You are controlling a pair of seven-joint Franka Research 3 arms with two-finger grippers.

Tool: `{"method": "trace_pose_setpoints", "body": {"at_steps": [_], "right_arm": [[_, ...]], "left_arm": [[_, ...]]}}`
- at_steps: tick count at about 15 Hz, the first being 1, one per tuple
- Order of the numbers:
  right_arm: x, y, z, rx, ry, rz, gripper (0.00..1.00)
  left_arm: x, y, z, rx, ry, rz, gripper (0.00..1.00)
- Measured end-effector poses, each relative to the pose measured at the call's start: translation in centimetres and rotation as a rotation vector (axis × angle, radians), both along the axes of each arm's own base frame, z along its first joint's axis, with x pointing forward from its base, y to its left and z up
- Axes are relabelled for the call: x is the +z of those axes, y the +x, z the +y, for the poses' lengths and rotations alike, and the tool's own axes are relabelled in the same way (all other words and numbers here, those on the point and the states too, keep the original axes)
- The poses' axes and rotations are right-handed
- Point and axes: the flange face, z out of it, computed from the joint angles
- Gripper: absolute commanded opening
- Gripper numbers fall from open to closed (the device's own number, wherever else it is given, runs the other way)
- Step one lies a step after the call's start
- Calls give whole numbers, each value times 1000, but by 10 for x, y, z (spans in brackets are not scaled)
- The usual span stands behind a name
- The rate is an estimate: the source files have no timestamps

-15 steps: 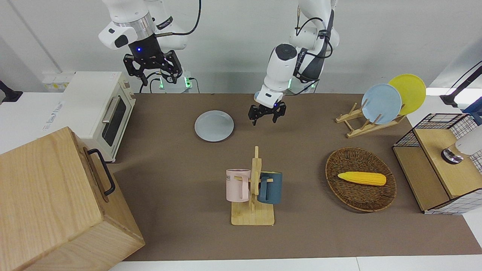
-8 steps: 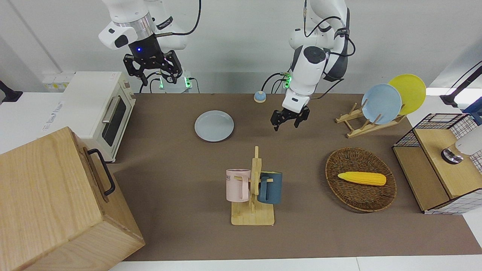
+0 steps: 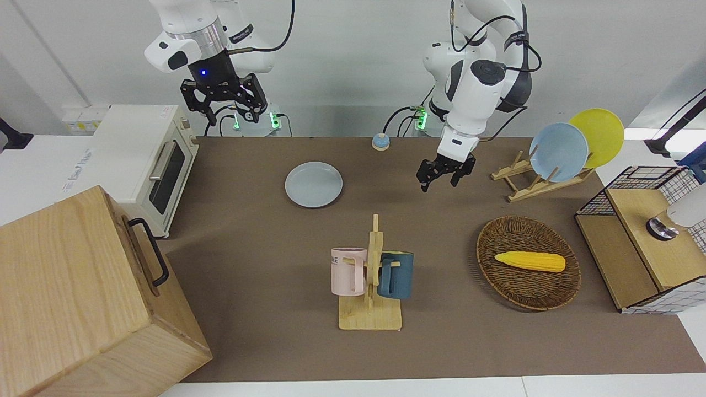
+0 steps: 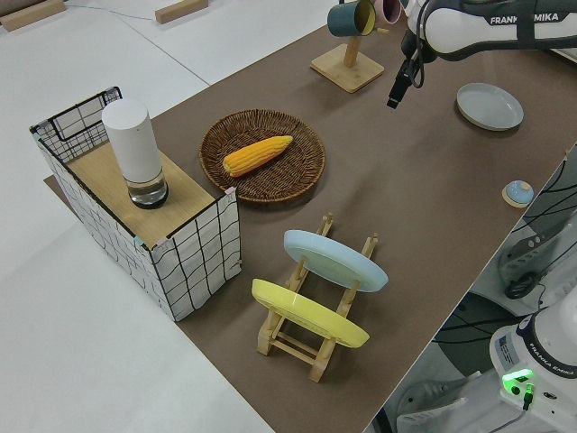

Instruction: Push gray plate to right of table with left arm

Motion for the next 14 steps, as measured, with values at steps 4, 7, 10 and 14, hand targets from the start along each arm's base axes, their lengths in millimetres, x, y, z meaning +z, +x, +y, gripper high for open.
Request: {"method": "trace_pose_setpoints", "body": {"at_steps": [4,7,10,14], "right_arm": [[0,0,0,0,0,0,996],[0,0,0,0,0,0,996],[0,0,0,0,0,0,996],[0,0,0,0,0,0,996]], "left_arm": [[31,17,37,46,-6,-5,991],[53,28,76,47,-4,-8,991],[54,29,88,42,-2,-6,991],[65,31,97,-14,4,1,991]]}}
